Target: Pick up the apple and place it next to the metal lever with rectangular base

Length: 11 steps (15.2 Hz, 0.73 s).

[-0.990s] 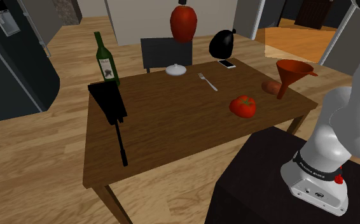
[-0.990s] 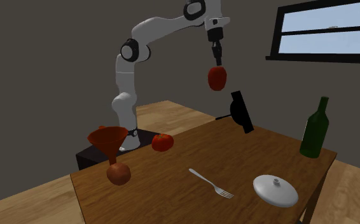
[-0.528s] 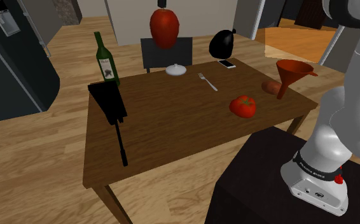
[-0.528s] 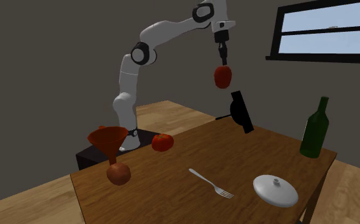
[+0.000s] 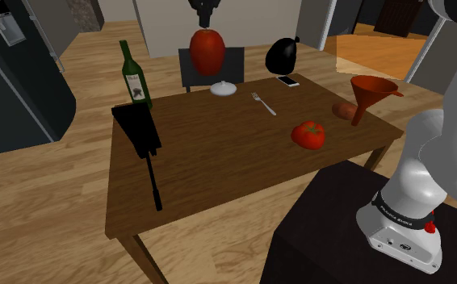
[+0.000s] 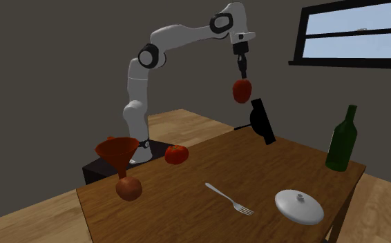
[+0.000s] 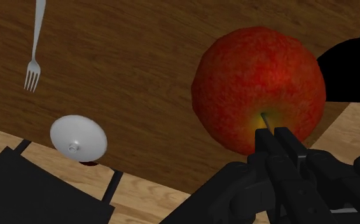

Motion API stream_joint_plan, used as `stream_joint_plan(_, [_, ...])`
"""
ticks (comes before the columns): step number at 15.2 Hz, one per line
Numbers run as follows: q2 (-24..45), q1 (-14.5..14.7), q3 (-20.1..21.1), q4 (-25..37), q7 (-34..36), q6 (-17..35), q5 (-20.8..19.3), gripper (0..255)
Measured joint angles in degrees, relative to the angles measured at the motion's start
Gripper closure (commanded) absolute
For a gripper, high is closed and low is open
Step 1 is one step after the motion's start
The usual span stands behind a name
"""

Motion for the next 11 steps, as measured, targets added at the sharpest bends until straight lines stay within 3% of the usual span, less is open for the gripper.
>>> stream_joint_plan(11, [-4.27, 0.53, 0.23, -14.59, 1.17, 10.34, -1.0, 255])
